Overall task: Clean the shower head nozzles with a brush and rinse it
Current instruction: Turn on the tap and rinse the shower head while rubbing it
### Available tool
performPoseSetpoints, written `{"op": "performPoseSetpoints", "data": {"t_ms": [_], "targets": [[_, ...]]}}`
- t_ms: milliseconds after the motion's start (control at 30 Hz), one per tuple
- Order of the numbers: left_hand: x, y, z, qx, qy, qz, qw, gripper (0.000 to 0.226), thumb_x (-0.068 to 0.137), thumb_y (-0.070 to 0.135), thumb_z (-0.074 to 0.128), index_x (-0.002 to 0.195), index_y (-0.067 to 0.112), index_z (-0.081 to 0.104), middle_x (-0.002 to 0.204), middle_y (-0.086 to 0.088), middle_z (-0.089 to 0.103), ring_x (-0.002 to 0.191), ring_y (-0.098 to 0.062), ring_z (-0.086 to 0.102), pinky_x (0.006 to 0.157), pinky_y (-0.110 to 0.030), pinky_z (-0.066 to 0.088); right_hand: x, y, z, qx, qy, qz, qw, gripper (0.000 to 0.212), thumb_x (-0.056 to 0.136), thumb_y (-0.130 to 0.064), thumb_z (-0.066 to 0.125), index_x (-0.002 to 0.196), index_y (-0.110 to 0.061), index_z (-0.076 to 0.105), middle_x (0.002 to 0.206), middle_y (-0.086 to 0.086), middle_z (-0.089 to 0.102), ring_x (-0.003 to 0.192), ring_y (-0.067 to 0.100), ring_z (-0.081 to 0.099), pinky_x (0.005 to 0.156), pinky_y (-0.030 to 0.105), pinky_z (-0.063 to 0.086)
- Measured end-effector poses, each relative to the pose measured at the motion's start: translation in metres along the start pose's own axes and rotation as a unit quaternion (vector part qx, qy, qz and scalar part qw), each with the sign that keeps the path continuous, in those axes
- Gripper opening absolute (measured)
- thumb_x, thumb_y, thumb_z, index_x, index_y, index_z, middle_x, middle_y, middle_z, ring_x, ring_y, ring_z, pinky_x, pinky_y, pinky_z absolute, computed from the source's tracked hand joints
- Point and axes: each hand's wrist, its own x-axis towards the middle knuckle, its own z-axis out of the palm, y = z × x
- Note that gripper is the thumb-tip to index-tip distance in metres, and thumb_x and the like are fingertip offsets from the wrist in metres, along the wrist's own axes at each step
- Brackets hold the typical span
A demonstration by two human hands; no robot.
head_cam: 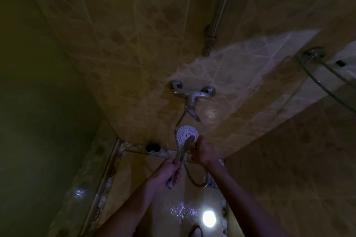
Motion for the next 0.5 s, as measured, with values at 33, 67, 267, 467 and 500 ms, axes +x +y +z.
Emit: {"op": "performPoseSetpoints", "data": {"t_ms": [33, 67, 267, 467, 500], "targets": [[-0.001, 0.0, 0.0, 0.001, 0.002, -0.001, 1.0, 0.019, 0.1, 0.013, 0.037, 0.082, 0.01, 0.042, 0.063, -0.01, 0.048, 0.034, -0.011, 0.046, 0.035, -0.018, 0.037, 0.003, -0.004, -0.002, 0.002, -0.006, -0.001, 1.0, 0.023, 0.091, -0.017, 0.053, 0.11, -0.005, 0.048, 0.107, 0.024, 0.067, 0.095, 0.039, 0.065, 0.068, 0.033, 0.045], [-0.001, 0.0, 0.0, 0.002, 0.003, 0.0, 1.0, 0.019, 0.1, 0.013, 0.038, 0.082, 0.01, 0.042, 0.063, -0.011, 0.049, 0.035, -0.012, 0.047, 0.036, -0.019, 0.038, 0.006, -0.008, -0.004, 0.003, -0.008, -0.004, 1.0, 0.021, 0.091, -0.017, 0.055, 0.108, -0.006, 0.047, 0.107, 0.024, 0.066, 0.095, 0.04, 0.065, 0.069, 0.035, 0.046], [-0.007, 0.003, -0.003, 0.004, -0.001, 0.003, 1.0, 0.019, 0.1, 0.013, 0.038, 0.082, 0.01, 0.044, 0.064, -0.01, 0.051, 0.039, -0.013, 0.048, 0.039, -0.021, 0.039, 0.023, -0.009, -0.026, -0.012, -0.004, 0.018, 1.0, 0.025, 0.09, -0.017, 0.059, 0.094, -0.011, 0.036, 0.102, 0.027, 0.067, 0.091, 0.038, 0.066, 0.064, 0.035, 0.042], [-0.009, 0.002, -0.008, 0.008, 0.005, 0.005, 1.0, 0.021, 0.1, 0.011, 0.037, 0.079, 0.01, 0.042, 0.064, -0.011, 0.049, 0.034, -0.011, 0.047, 0.035, -0.019, 0.038, 0.011, 0.013, -0.02, -0.038, -0.003, 0.026, 0.999, 0.018, 0.093, -0.022, 0.055, 0.096, -0.009, 0.043, 0.095, 0.022, 0.069, 0.087, 0.034, 0.066, 0.062, 0.029, 0.037], [-0.009, 0.001, -0.009, 0.009, 0.005, 0.004, 1.0, 0.021, 0.1, 0.011, 0.037, 0.08, 0.01, 0.042, 0.065, -0.011, 0.049, 0.036, -0.012, 0.047, 0.035, -0.019, 0.039, 0.007, 0.014, -0.016, -0.04, -0.009, 0.025, 0.999, 0.019, 0.093, -0.024, 0.055, 0.094, -0.011, 0.042, 0.093, 0.021, 0.07, 0.085, 0.033, 0.067, 0.062, 0.03, 0.039]]}}
